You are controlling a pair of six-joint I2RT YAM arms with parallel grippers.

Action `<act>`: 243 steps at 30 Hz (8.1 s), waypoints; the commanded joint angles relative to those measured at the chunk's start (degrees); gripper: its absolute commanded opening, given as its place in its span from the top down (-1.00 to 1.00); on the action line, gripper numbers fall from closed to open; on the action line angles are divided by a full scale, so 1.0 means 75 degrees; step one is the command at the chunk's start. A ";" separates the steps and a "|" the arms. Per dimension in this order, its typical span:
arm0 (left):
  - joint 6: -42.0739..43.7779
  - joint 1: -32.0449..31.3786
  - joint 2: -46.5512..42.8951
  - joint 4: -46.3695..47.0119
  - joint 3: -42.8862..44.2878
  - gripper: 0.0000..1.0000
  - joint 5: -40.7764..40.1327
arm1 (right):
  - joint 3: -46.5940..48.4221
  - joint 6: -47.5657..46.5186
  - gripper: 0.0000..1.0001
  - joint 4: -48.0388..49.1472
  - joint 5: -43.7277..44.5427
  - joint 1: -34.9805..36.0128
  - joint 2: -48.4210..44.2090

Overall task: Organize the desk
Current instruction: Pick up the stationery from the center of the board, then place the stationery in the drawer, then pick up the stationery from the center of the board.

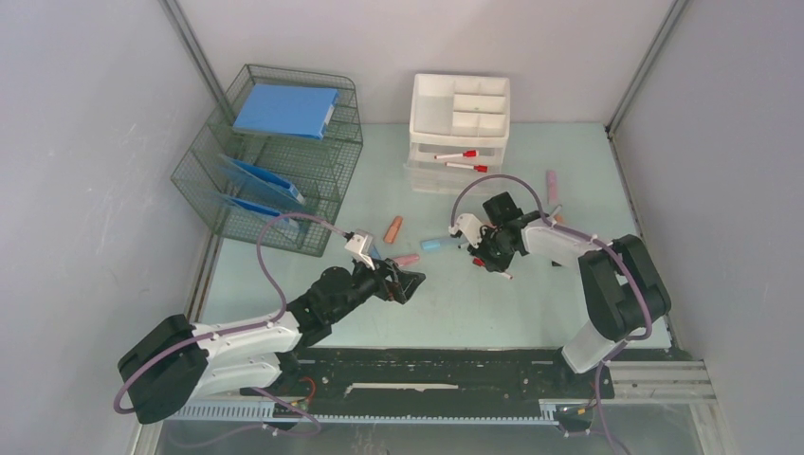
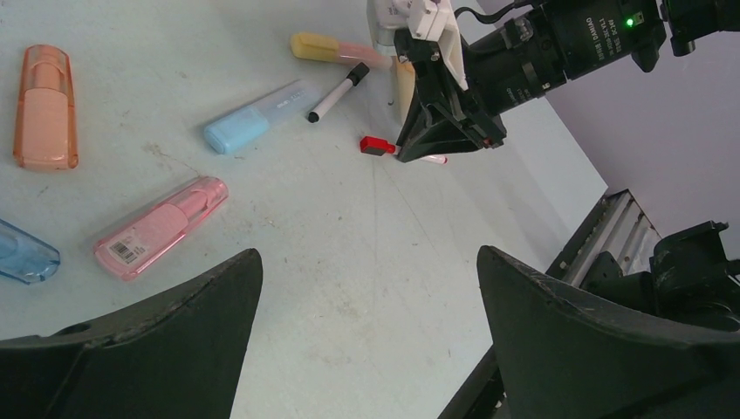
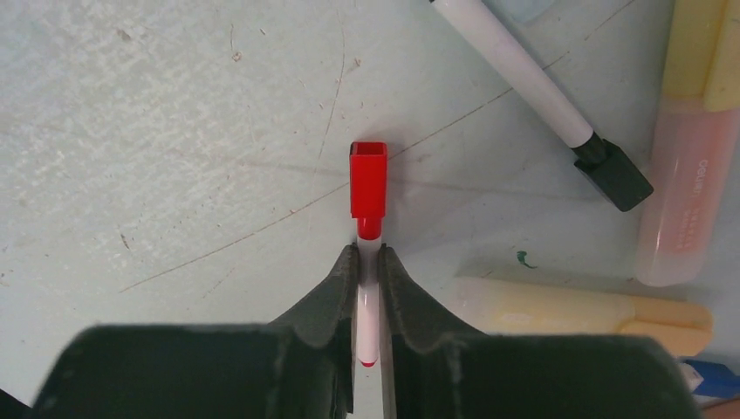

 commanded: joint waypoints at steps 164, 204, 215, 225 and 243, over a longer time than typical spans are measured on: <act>0.2886 0.0917 0.1630 -0.2080 0.4867 -1.00 0.1610 | 0.1151 -0.0180 -0.48 -0.2324 -0.4548 -0.2925 -0.3206; 0.3247 -0.0115 0.8075 -0.5532 0.9718 -0.35 0.0819 | 0.1154 -0.0319 -0.49 -0.2374 -0.4314 -0.3521 -0.3110; 0.3573 -0.0114 0.8921 -0.6115 1.0614 -0.18 0.0538 | 0.1160 -0.0331 -0.49 -0.2385 -0.4325 -0.3518 -0.3084; 0.3690 -0.0113 0.9269 -0.6374 1.0925 -0.01 0.0454 | 0.1158 -0.0366 -0.49 -0.2411 -0.4350 -0.3521 -0.3069; 0.3455 -0.0374 0.8768 -0.6332 1.0057 0.80 0.0419 | 0.1162 -0.0367 -0.49 -0.2416 -0.4403 -0.3515 -0.3107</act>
